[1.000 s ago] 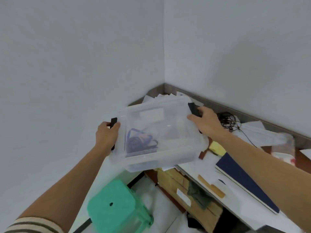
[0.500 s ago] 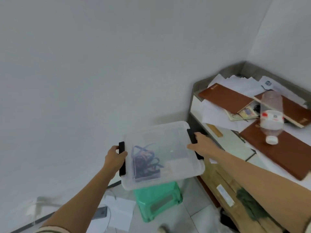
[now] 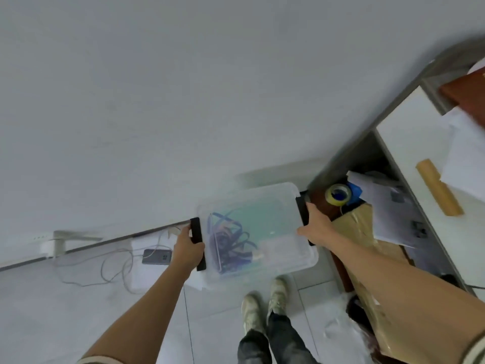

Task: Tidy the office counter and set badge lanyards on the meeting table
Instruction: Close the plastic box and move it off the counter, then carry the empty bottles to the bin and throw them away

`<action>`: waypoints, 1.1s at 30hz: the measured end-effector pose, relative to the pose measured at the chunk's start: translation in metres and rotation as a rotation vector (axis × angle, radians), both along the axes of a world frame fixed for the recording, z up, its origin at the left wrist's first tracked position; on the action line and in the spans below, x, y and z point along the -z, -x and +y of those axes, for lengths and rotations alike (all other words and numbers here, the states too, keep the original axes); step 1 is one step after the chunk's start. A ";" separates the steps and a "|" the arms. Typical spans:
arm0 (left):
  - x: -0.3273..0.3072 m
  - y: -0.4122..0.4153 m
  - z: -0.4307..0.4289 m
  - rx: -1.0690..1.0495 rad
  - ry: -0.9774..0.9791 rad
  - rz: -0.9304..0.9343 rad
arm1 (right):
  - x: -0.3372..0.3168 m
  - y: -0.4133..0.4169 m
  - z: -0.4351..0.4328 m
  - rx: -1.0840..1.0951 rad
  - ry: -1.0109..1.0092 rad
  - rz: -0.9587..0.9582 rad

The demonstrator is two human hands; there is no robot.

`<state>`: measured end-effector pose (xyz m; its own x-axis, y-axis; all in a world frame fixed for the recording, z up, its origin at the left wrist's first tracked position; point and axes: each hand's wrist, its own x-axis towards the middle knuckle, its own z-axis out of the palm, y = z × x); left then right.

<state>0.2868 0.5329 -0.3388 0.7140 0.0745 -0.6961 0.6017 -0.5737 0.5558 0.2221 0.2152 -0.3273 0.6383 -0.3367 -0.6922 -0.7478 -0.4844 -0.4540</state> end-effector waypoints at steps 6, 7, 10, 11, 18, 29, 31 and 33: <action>0.079 -0.015 -0.007 -0.069 -0.012 0.068 | 0.094 -0.033 -0.001 -0.069 0.006 0.041; 0.088 -0.018 -0.009 -0.082 -0.011 0.070 | 0.104 -0.036 -0.001 -0.070 0.010 0.037; 0.110 -0.023 -0.014 -0.108 -0.019 0.088 | 0.128 -0.040 -0.003 -0.063 0.028 0.028; 0.114 -0.025 -0.015 -0.116 -0.017 0.092 | 0.134 -0.041 -0.003 -0.063 0.028 0.022; 0.115 -0.032 -0.027 0.021 -0.199 0.030 | 0.139 -0.041 -0.006 -0.077 0.030 0.003; 0.003 -0.022 -0.056 0.319 -0.164 -0.072 | 0.015 0.011 -0.015 -0.126 0.131 -0.046; -0.021 -0.021 -0.066 0.368 -0.142 -0.116 | -0.014 0.028 -0.021 -0.112 0.157 -0.093; -0.041 -0.022 -0.080 0.414 -0.124 -0.154 | -0.039 0.041 -0.029 -0.101 0.180 -0.127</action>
<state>0.3087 0.4528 -0.2979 0.7960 -0.1624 -0.5831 0.2237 -0.8163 0.5326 0.1808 0.1862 -0.2886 0.7529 -0.3775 -0.5392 -0.6341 -0.6355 -0.4405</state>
